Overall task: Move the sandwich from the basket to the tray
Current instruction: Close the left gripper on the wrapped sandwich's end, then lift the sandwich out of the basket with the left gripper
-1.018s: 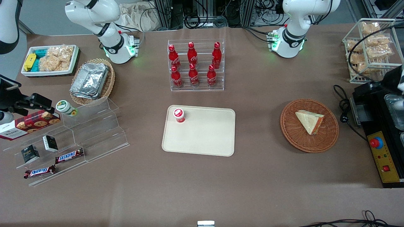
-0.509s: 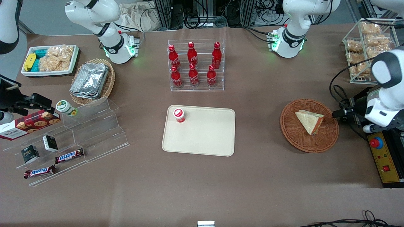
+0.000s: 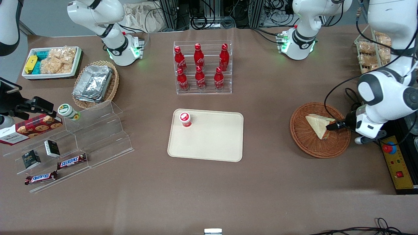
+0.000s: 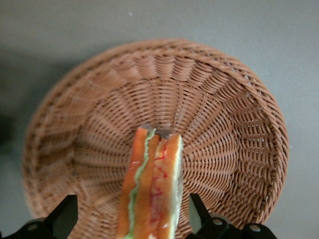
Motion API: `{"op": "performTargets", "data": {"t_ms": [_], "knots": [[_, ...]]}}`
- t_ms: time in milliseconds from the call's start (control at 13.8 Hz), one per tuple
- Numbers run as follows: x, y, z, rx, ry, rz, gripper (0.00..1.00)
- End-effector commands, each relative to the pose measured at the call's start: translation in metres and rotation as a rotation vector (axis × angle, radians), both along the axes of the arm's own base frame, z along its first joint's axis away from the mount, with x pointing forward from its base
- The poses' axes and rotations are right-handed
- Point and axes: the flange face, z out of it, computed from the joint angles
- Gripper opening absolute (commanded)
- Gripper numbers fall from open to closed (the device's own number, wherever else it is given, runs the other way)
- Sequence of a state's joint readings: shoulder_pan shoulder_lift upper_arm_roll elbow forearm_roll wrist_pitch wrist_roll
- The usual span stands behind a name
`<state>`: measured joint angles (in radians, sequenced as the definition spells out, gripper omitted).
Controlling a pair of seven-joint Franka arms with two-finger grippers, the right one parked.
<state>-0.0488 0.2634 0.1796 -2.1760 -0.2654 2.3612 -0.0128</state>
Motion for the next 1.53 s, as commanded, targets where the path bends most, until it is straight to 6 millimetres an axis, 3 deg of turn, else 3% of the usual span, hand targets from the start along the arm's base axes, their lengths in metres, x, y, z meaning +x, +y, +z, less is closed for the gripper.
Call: {"op": "performTargets", "data": {"t_ms": [0,73,145,291,436,582,727,1091,1309,1455], "knots": [[-0.002,-0.013,-0.016,0.003,-0.011,0.015,1.00],[-0.002,-0.018,-0.020,0.005,-0.007,0.007,0.96],[-0.004,-0.019,-0.027,0.006,0.008,0.005,0.83],[-0.004,-0.019,-0.028,0.007,0.009,0.001,0.47],[-0.003,-0.020,-0.026,0.006,0.007,-0.004,0.22],[0.000,-0.021,-0.014,0.010,-0.012,-0.025,0.17],[0.010,-0.034,0.024,0.006,-0.074,-0.059,0.12],[0.018,-0.046,0.174,0.011,-0.107,-0.170,0.12],[0.017,-0.079,0.268,0.082,-0.029,-0.217,0.12],[0.011,-0.127,0.327,0.119,-0.006,-0.218,0.12]]}}
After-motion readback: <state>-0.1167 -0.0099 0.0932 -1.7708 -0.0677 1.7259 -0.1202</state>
